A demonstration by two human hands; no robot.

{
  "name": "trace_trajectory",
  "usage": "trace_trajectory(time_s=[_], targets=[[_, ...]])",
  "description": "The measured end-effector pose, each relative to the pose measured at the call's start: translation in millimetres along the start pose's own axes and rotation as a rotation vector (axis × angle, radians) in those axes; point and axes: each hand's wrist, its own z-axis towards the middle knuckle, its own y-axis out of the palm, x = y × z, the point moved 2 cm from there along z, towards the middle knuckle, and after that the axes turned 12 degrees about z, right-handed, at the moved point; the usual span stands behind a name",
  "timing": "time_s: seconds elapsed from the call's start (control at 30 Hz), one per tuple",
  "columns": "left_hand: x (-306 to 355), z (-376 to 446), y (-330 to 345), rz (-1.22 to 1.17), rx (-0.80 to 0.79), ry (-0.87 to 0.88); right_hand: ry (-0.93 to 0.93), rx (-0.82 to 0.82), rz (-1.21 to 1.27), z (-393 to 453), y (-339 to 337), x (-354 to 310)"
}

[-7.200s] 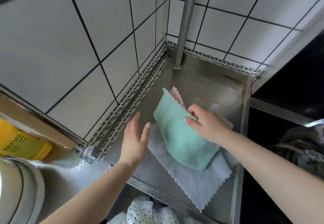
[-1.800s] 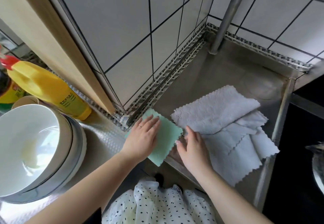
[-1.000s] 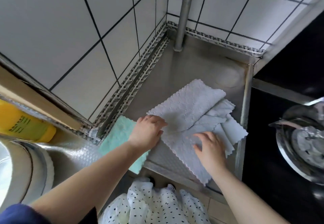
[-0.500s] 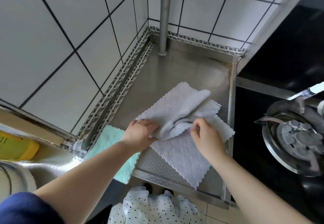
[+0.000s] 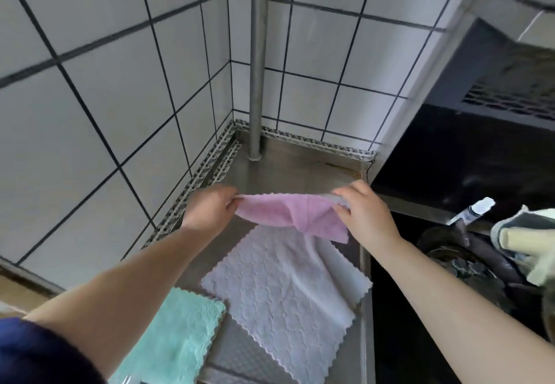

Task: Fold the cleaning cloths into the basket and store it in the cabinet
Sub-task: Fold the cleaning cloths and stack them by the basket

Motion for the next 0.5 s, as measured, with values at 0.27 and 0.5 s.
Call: trace_trajectory(time_s=[0.27,0.5], targets=[[9.9,79.4,-79.4,-0.154,0.175,-0.024,0.122,0.179,0.14,71.0,-67.8,-11.7],[-0.1,115.2,-133.4,0.157,0.2,0.095,0.353,0.068,0.161,100.9,-112.6,-20.0]])
